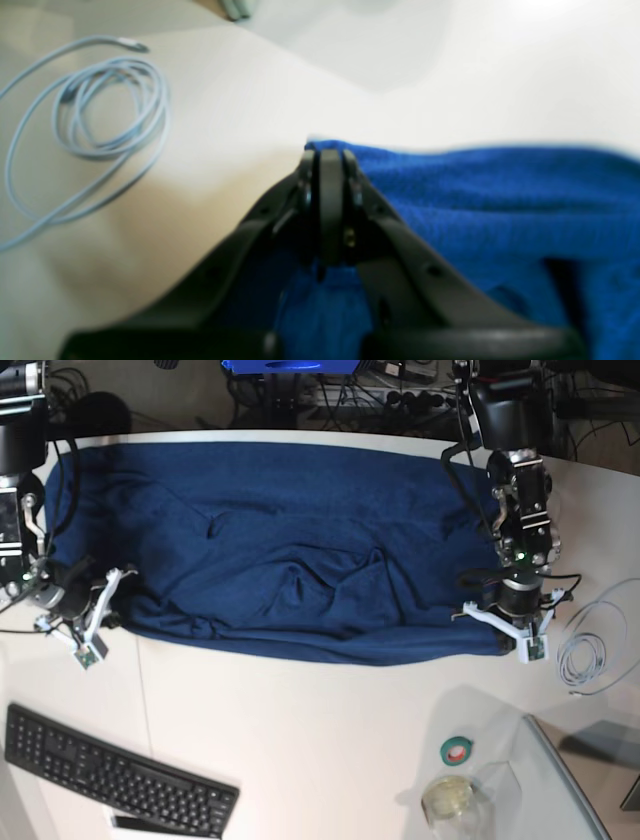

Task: Layout the t-shirt on the table in an organized manner, then fold the t-shirt properly
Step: 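Lift the hem with both grippers and fold it over onto the collar edge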

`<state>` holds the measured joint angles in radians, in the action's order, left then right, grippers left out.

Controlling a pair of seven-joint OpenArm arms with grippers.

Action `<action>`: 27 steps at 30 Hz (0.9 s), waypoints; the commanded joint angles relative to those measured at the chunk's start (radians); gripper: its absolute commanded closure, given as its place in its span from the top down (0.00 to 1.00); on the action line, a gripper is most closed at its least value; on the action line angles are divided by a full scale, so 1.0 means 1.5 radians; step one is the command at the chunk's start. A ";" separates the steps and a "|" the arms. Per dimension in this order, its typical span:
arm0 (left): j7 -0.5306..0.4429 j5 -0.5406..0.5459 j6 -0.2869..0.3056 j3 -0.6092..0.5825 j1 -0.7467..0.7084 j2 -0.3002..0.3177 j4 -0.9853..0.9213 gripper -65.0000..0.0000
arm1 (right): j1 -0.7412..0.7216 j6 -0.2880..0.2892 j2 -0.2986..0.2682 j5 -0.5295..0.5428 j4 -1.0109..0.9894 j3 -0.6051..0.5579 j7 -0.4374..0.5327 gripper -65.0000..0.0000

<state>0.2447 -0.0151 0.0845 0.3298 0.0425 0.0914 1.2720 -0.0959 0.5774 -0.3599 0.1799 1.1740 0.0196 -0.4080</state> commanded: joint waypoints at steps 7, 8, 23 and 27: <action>0.035 0.046 -0.002 -0.001 -0.070 0.014 0.108 0.00 | 0.020 0.000 -0.011 0.007 0.011 0.006 0.013 0.01; 0.035 0.044 -0.002 -0.001 -0.075 0.013 0.107 0.00 | 0.024 0.000 -0.011 0.007 0.009 0.006 0.013 0.01; 0.038 0.052 -0.002 0.001 -0.145 0.016 0.187 0.00 | 0.044 -0.001 -0.003 0.007 0.024 0.049 0.012 0.01; 0.040 0.052 -0.002 0.000 -0.154 0.015 0.220 0.00 | 0.058 -0.001 0.002 0.006 0.027 0.079 0.008 0.01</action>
<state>0.3267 0.0608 0.0860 0.3256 -0.1925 0.1036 1.5814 -0.0036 0.5770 -0.3439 0.1806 1.1992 0.1318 -0.4049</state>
